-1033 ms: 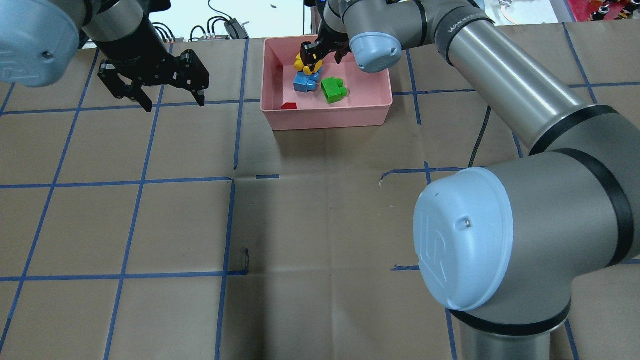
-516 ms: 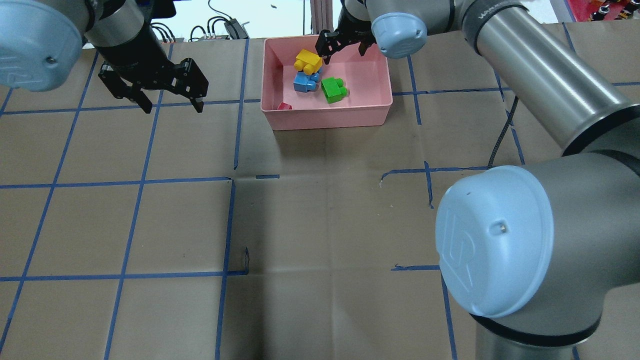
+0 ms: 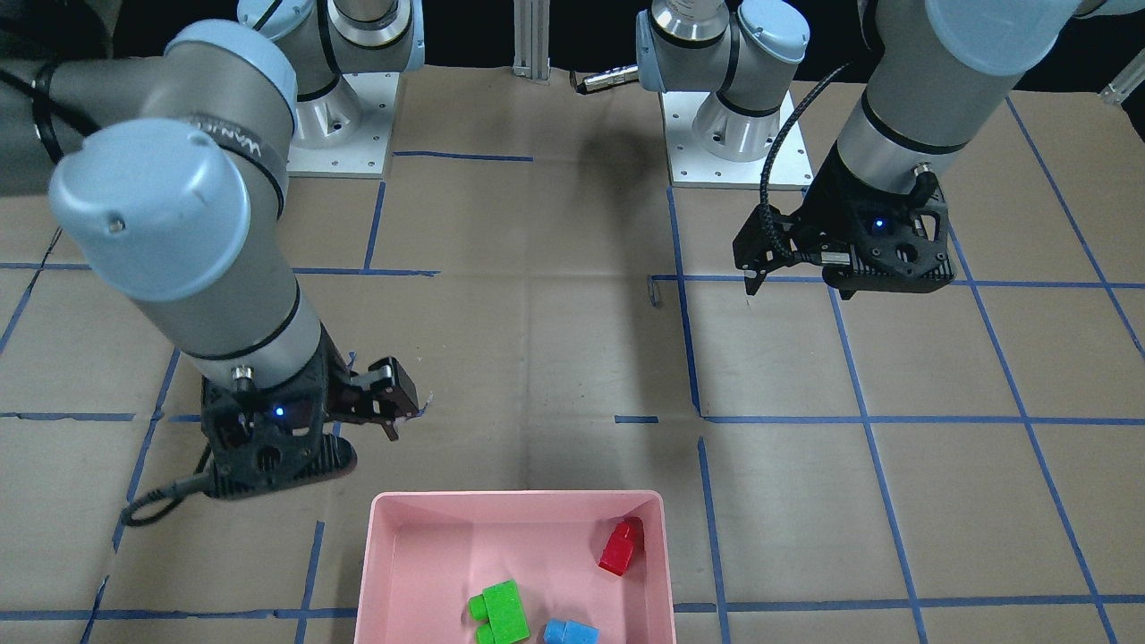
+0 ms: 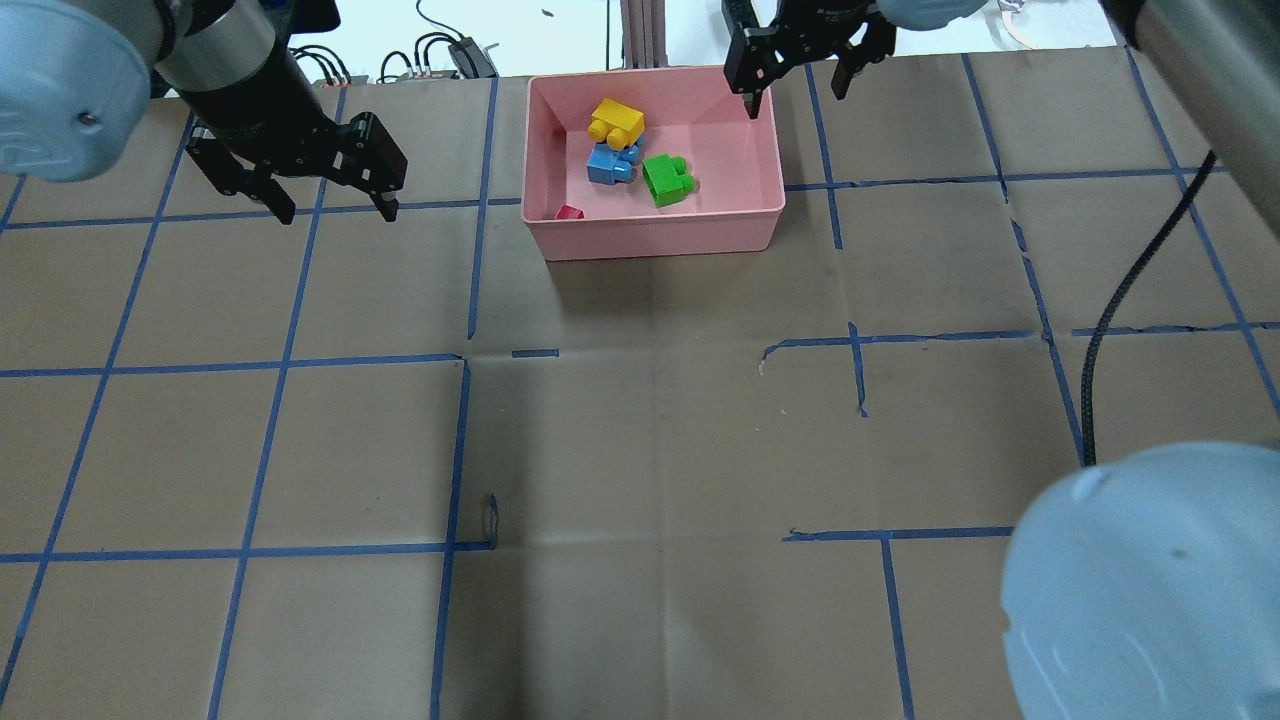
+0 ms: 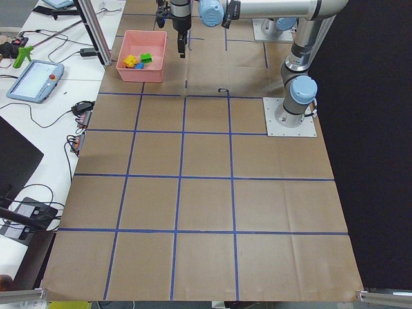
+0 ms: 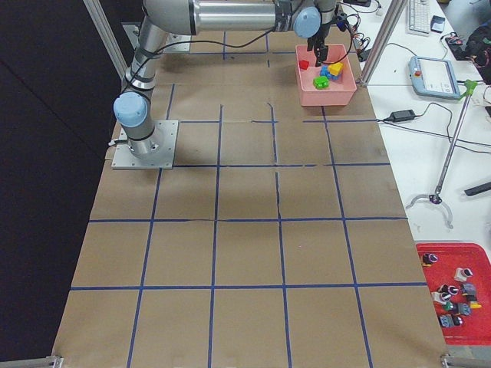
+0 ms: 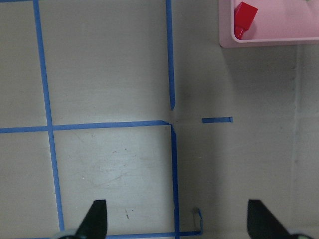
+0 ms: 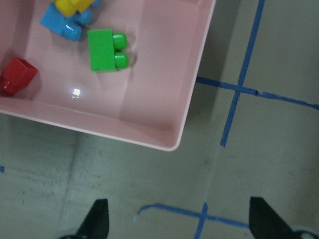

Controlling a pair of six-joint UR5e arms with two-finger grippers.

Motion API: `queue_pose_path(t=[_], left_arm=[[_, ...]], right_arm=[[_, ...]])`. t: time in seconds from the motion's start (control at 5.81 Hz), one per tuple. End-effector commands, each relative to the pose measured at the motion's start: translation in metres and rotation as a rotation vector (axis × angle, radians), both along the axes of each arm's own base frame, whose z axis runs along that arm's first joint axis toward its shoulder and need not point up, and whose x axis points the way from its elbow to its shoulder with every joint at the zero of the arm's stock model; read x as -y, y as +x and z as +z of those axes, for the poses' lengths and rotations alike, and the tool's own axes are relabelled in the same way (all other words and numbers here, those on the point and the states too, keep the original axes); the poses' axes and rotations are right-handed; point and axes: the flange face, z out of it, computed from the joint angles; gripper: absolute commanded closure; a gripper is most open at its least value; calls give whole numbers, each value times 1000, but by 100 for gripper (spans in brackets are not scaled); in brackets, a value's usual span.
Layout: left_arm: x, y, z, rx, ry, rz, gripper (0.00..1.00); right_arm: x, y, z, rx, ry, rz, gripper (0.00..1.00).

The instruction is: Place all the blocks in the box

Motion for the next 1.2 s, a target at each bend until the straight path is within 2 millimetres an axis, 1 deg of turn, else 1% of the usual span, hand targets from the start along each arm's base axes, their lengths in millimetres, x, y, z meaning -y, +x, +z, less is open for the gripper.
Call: queue_pose_path(t=[0.0, 0.17, 0.34, 0.52, 0.69, 0.86, 1.03], left_arm=[[-1, 1, 1, 2, -1, 2, 0], [-1, -2, 2, 1, -4, -1, 0], [-1, -4, 3, -3, -5, 4, 0], [-1, -4, 2, -3, -3, 2, 0], [-1, -4, 2, -3, -3, 2, 0], [-2, -4, 3, -3, -3, 2, 0], [-2, -4, 2, -1, 0, -2, 0]], right_arm=[[-126, -19, 13, -20, 25, -10, 0], [-155, -20, 4, -16, 36, -7, 0], [-184, -25, 19, -21, 5, -9, 0], [-189, -24, 13, -19, 28, -5, 0], [-192, -24, 15, -14, 11, -7, 0], [-193, -23, 12, -14, 20, -7, 0], [-192, -25, 13, -15, 17, -28, 0]])
